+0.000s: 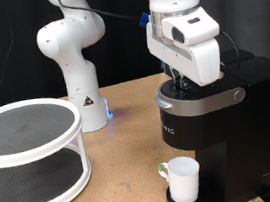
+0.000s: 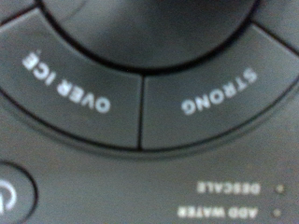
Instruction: Make a cup of coffee with the keurig machine
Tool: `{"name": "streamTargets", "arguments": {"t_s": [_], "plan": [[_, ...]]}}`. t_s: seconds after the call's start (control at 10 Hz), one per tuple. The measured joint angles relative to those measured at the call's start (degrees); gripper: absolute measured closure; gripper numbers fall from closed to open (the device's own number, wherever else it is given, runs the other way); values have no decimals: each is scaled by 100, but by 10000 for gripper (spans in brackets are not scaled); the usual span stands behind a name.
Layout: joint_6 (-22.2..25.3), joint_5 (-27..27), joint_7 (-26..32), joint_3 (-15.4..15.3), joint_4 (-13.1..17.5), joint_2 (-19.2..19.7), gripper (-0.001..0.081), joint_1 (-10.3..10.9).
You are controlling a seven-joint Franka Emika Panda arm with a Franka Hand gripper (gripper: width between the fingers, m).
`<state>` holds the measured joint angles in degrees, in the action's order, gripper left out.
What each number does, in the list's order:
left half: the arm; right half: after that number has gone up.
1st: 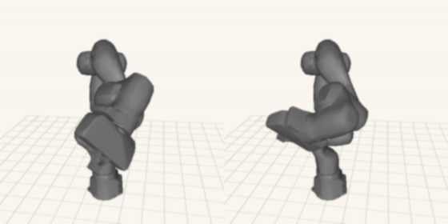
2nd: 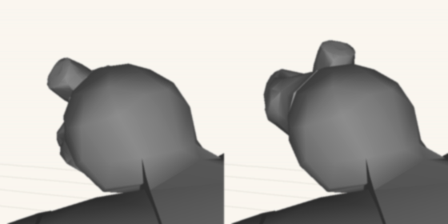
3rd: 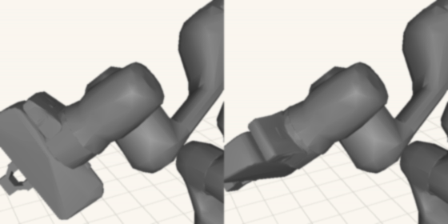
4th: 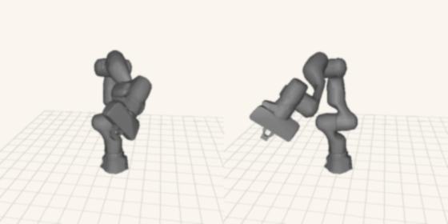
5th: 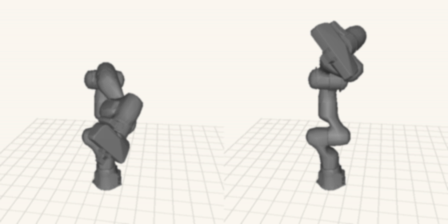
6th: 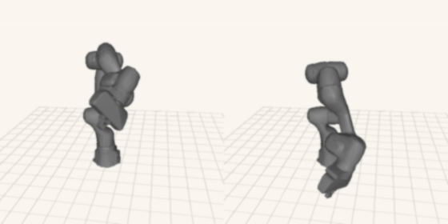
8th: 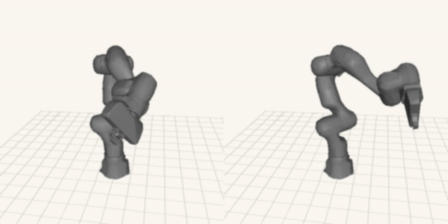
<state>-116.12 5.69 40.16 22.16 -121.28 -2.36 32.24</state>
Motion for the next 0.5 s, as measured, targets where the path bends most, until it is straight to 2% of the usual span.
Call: {"name": "streamTargets", "arguments": {"t_s": [0.5], "plan": [[674, 290, -73, 69, 486, 358, 801, -98]]}}
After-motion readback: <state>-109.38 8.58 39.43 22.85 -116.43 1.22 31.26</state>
